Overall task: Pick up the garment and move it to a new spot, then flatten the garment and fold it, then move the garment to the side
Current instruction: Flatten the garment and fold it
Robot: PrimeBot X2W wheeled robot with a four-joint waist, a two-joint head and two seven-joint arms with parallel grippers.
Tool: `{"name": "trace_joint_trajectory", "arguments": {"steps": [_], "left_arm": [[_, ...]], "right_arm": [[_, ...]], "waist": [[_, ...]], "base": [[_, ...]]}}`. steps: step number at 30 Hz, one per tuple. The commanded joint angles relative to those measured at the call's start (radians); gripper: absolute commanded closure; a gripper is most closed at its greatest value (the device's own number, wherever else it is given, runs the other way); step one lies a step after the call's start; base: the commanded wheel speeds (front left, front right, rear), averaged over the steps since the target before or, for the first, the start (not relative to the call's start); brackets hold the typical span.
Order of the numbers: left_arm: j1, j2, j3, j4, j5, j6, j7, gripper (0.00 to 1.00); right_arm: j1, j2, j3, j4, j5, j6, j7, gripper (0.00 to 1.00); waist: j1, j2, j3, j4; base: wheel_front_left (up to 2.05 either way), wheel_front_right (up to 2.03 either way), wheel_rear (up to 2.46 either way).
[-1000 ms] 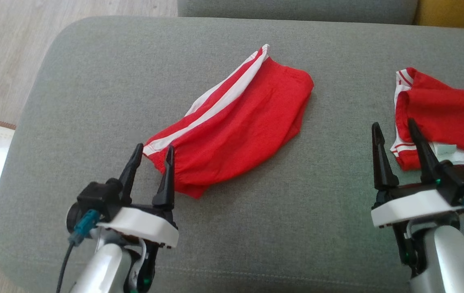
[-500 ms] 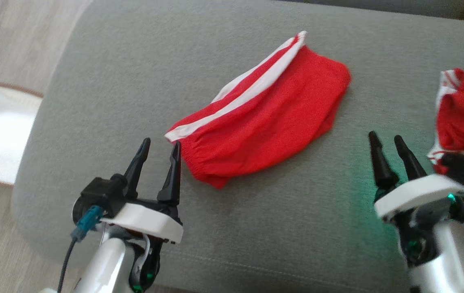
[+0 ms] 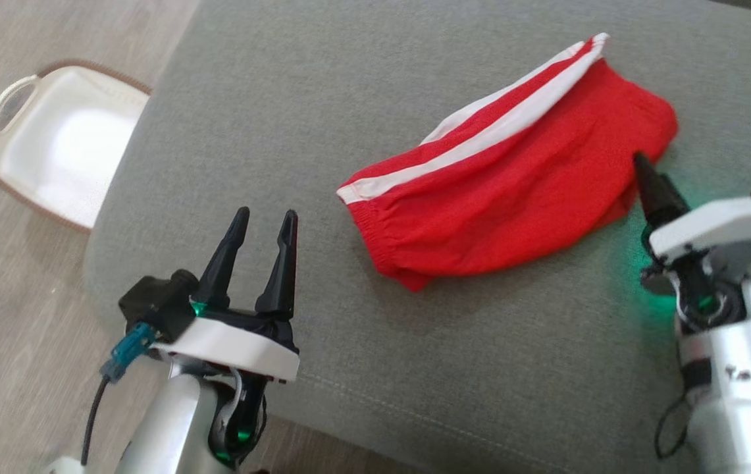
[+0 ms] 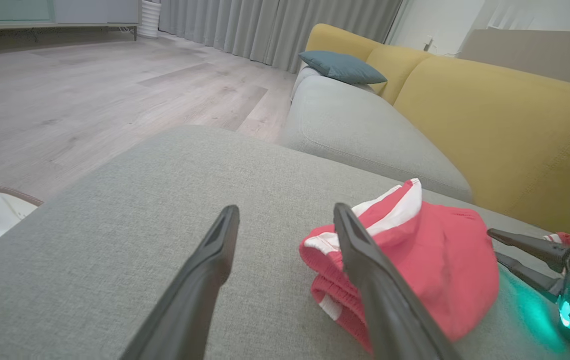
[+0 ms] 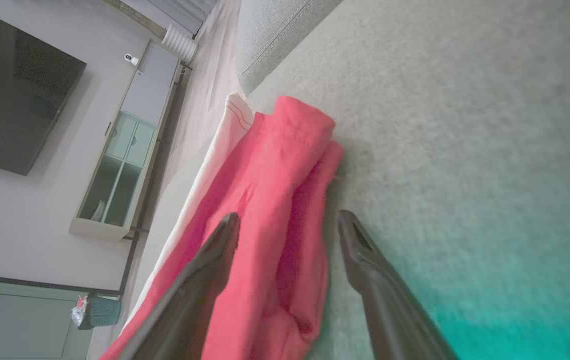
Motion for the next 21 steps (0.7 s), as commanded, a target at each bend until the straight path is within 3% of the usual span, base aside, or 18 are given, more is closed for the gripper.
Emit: {"name": "trace_joint_trajectory", "arguments": {"steps": [1,11,18,19,20,21], "left_arm": [[-0.042,0.004,0.029,-0.036,-0.006,-0.006,-0.009,0.0],[-0.08,0.003,0.015,-0.062,-0.038,0.009,-0.009,0.0],[-0.095,0.003,0.018,-0.076,-0.054,0.021,-0.009,0.0],[-0.094,0.003,0.019,-0.075,-0.055,0.022,-0.009,0.0],[-0.093,0.003,0.019,-0.073,-0.056,0.023,-0.009,0.0],[-0.093,0.003,0.016,-0.071,-0.057,0.022,-0.009,0.0]], "right_arm": [[-0.031,0.012,0.022,0.001,-0.008,0.007,0.008,0.0],[-0.277,0.012,-0.058,0.294,-0.178,0.007,0.111,0.0],[-0.432,0.012,-0.07,0.466,-0.285,0.007,0.137,0.0],[-0.448,0.012,-0.068,0.49,-0.293,0.007,0.132,0.09],[-0.462,0.012,-0.068,0.513,-0.3,0.007,0.121,0.91],[-0.475,0.012,-0.067,0.533,-0.306,0.007,0.108,1.0]], "waist": [[0.0,0.0,0.013,0.02],[0.0,0.0,0.056,0.08],[0.0,0.0,0.076,0.083],[0.0,0.0,0.075,0.081],[0.0,0.0,0.074,0.079],[0.0,0.0,0.072,0.076]], "base": [[0.0,0.0,0.0],[0.0,0.0,0.0],[0.0,0.0,0.0],[0.0,0.0,0.0],[0.0,0.0,0.0],[0.0,0.0,0.0]]}}
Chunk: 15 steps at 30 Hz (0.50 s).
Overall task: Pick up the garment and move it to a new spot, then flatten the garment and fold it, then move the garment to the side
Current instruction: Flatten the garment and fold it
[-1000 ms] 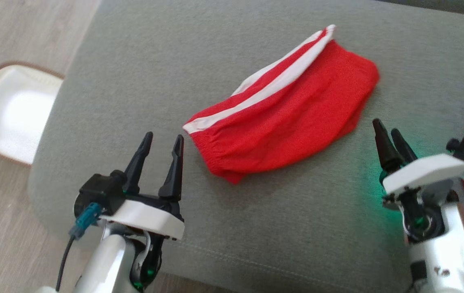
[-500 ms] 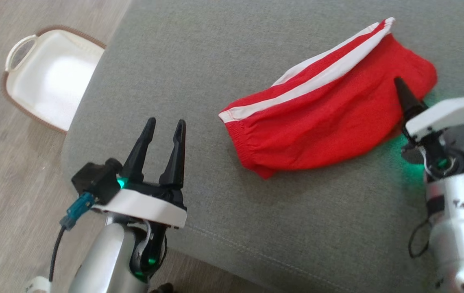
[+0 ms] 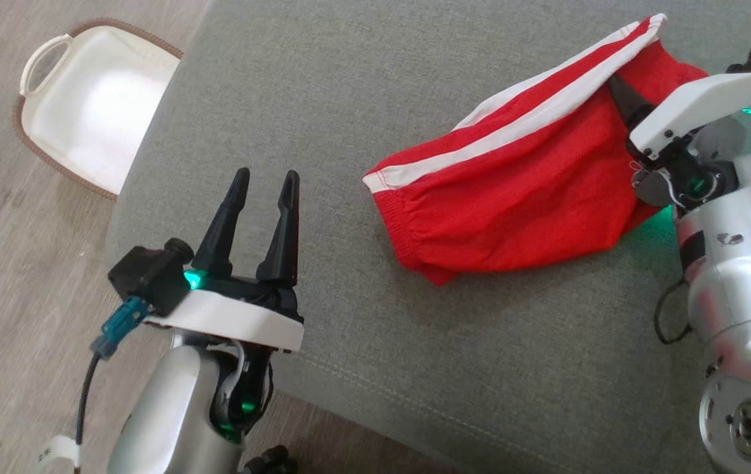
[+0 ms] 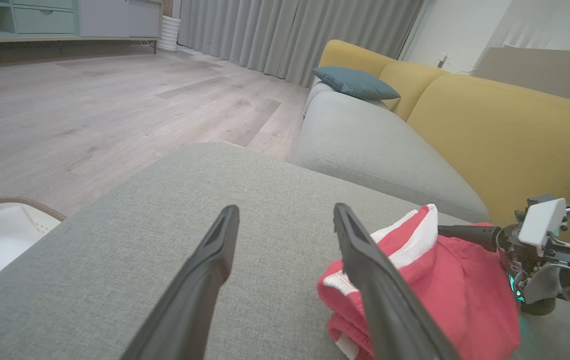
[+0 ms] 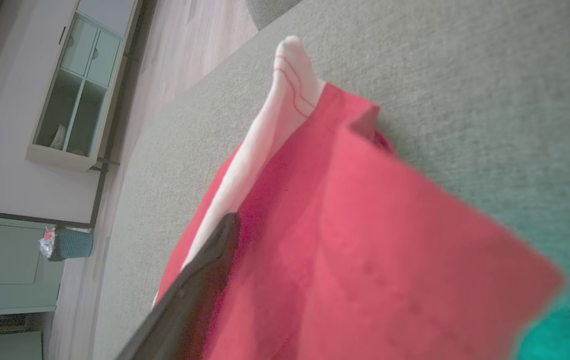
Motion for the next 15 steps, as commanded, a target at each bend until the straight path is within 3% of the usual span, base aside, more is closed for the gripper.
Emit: {"name": "trace_joint_trajectory", "arguments": {"steps": [1,8,15], "left_arm": [[-0.028,0.009,0.028,-0.029,-0.008,0.002,-0.008,0.0],[-0.021,0.009,0.028,-0.016,0.015,0.0,-0.008,0.0],[0.012,0.009,0.056,-0.013,0.031,0.001,-0.008,0.0]], "right_arm": [[-0.007,0.034,0.027,0.034,-0.009,0.008,-0.016,1.0],[-0.032,0.034,0.039,0.076,0.067,0.008,-0.148,1.0],[0.079,0.034,0.065,0.029,0.237,0.008,-0.318,1.0]], "waist": [[0.0,0.0,-0.006,-0.006],[0.0,0.0,-0.048,-0.054],[0.0,0.0,-0.118,-0.146]], "base": [[0.0,0.0,0.0],[0.0,0.0,0.0],[0.0,0.0,0.0]]}}
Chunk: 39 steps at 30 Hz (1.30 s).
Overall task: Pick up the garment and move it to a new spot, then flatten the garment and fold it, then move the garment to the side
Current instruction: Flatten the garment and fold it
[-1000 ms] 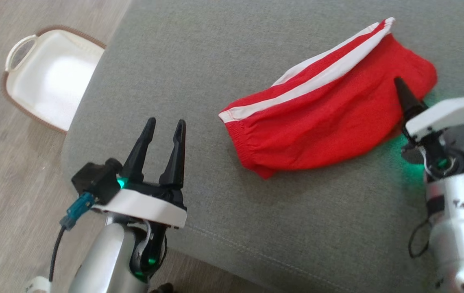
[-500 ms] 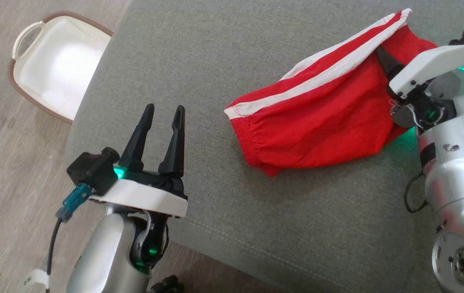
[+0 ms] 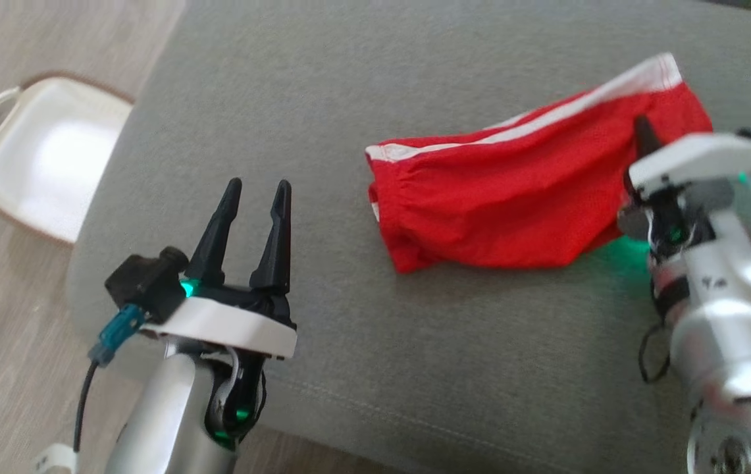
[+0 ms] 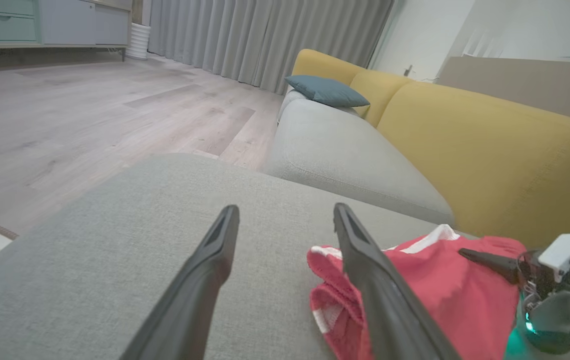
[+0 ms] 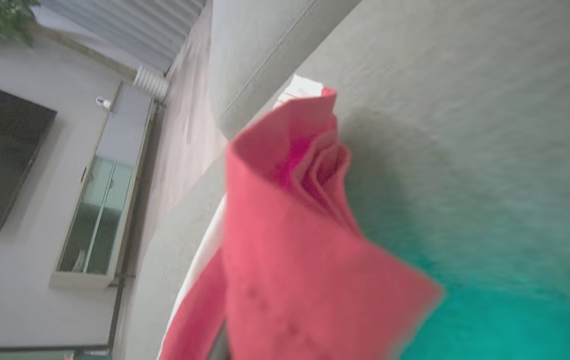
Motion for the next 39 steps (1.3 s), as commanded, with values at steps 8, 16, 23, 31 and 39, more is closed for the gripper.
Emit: {"name": "trace_joint_trajectory", "arguments": {"steps": [8,16,23,31,39], "left_arm": [[0.04,0.009,0.047,-0.025,0.039,-0.003,-0.008,0.0],[0.063,0.009,0.041,-0.026,0.056,-0.003,-0.008,0.0],[0.08,0.009,0.052,-0.019,0.068,-0.011,-0.008,0.0],[0.089,0.009,0.048,-0.003,0.063,-0.006,-0.008,0.0],[0.087,0.009,0.041,0.002,0.065,-0.004,-0.008,0.0]], "right_arm": [[0.179,0.021,0.1,-0.094,0.124,0.008,-0.171,1.0],[0.328,0.021,0.209,-0.141,0.286,0.008,-0.259,1.0],[0.306,0.021,0.265,-0.204,0.298,0.008,-0.337,1.0],[0.338,0.021,0.425,-0.375,0.331,0.008,-0.351,1.0],[0.365,0.021,0.591,-0.46,0.374,0.008,-0.353,1.0]], "waist": [[0.0,0.0,-0.093,-0.138],[0.0,0.0,-0.117,-0.165],[0.0,0.0,-0.127,-0.151],[0.0,0.0,-0.147,-0.13],[0.0,0.0,-0.159,-0.104]], "base": [[0.0,0.0,0.0],[0.0,0.0,0.0],[0.0,0.0,0.0],[0.0,0.0,0.0],[0.0,0.0,0.0]]}}
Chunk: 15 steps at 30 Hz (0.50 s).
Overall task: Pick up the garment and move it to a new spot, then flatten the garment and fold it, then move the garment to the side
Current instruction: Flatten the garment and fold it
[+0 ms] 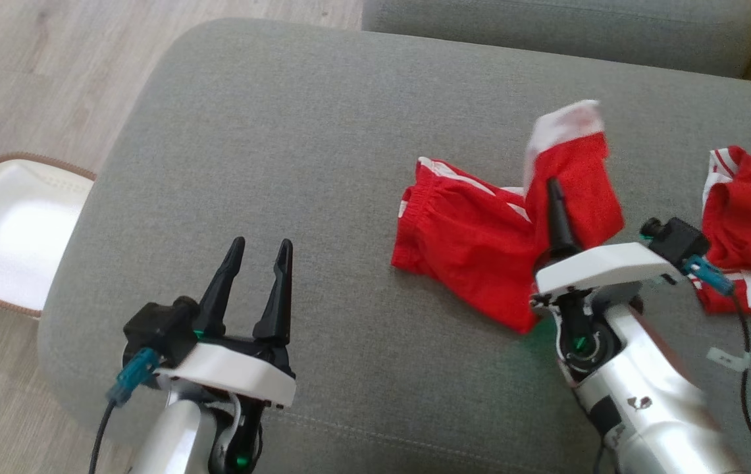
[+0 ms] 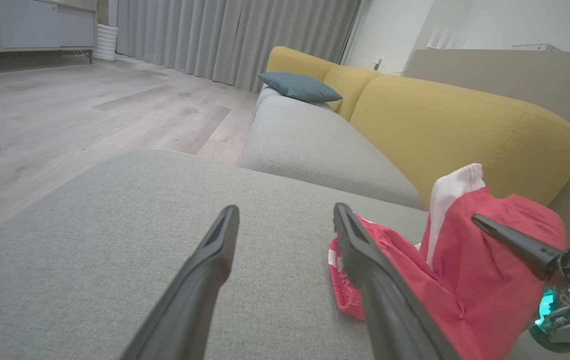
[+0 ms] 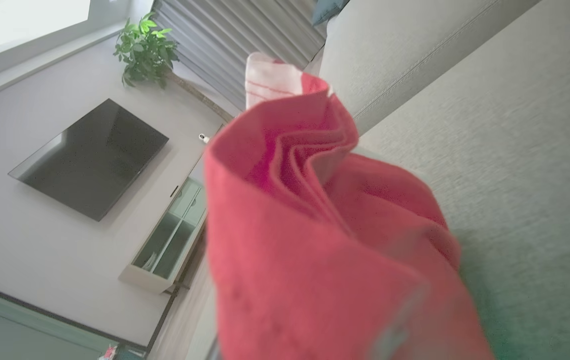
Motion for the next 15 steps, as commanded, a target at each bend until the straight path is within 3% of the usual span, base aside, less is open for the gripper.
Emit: {"name": "trace_joint_trajectory", "arguments": {"steps": [1,14,15], "left_arm": [[-0.027,0.008,0.027,-0.027,0.004,0.004,-0.008,0.0],[-0.027,0.008,0.012,-0.025,-0.005,0.008,-0.008,0.0],[-0.027,0.008,0.01,-0.025,-0.006,0.008,-0.008,0.0]], "right_arm": [[-0.016,0.014,0.055,-0.035,0.018,0.008,-0.013,1.0],[-0.069,0.014,0.214,0.015,0.022,0.008,-0.013,1.0],[-0.072,0.014,0.221,0.019,0.015,0.008,-0.013,0.5]], "waist": [[0.0,0.0,-0.004,0.01],[0.0,0.0,-0.001,0.07],[0.0,0.0,0.0,0.075]], "base": [[0.0,0.0,0.0],[0.0,0.0,0.0],[0.0,0.0,0.0]]}}
